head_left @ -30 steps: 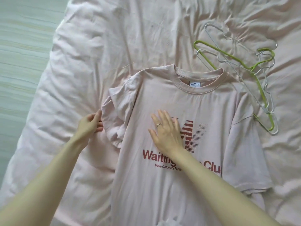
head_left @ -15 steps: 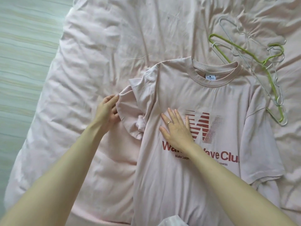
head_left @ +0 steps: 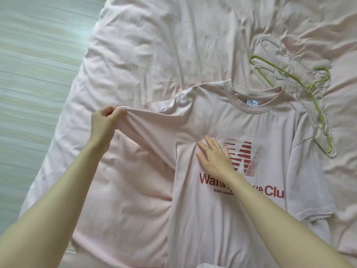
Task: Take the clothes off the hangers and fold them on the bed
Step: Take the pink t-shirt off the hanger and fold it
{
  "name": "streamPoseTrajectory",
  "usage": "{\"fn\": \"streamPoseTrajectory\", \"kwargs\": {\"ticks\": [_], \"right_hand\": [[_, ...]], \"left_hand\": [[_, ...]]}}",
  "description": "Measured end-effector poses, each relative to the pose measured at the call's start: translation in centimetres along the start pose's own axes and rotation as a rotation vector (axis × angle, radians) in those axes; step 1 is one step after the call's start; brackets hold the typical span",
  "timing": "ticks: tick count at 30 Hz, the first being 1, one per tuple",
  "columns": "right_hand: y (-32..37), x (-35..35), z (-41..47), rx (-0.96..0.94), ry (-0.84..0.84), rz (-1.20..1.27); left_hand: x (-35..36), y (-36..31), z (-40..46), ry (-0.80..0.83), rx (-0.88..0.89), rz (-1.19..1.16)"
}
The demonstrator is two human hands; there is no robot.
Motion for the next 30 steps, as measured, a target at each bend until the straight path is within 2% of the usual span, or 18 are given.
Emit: {"fn": "streamPoseTrajectory", "kwargs": {"ticks": [2,4,8,11,13,15,17,19,21,24,28,30], "right_hand": [[0.2,-0.2,0.2,0.009,0.002,0.013],[0.5,-0.5,0.5,0.011,-0.006,0.021],[0.9,-0.9,0.8,0.066,-0.048,0.106],[1.7,-0.8,0.5,0.109,-0.071,0.132],[3.2,-0.9,-0.1,0.058,-0.114,0.159],[5.9,-0.8,-0.9,-0.116,-0.158,0.146],[8.6,-0.2,-1.6,-0.276,-0.158,0.063],[10.0,1.0,-1.6,-0.323,-0.11,-0.03],[10.2,2.0,-1.2,-0.293,-0.06,-0.082],[9.6,2.4,-0.6,-0.247,-0.039,-0.082],[9.2,2.1,-0.8,-0.25,-0.002,-0.105],[9.1,1.8,-0.7,-0.242,0.02,-0.088]], "left_hand": [[-1.4,-0.3,0.1,-0.043,0.027,-0.017],[-1.3,-0.1,0.2,-0.016,0.019,-0.063],[1.2,2.6,-0.9,0.117,-0.298,-0.437],[2.4,5.4,-2.1,0.108,-0.541,-0.572],[3.2,6.0,-2.8,0.14,-0.625,-0.607],[3.9,5.6,-2.8,0.234,-0.571,-0.558],[4.3,4.7,-2.5,0.259,-0.497,-0.489],[4.0,3.4,-2.4,0.267,-0.419,-0.37],[3.4,2.5,-1.7,0.26,-0.358,-0.391],[0.7,1.5,-0.1,0.072,-0.195,-0.323],[-3.0,-0.8,1.3,-0.105,0.126,-0.013],[-3.9,0.2,1.8,-0.141,0.094,-0.006]]}}
Point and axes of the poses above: each hand's wrist, its own z-axis towards the middle knuckle, its own x-axis out of the palm, y = z × x, the point moved 5 cm from there along z, towards the middle knuckle
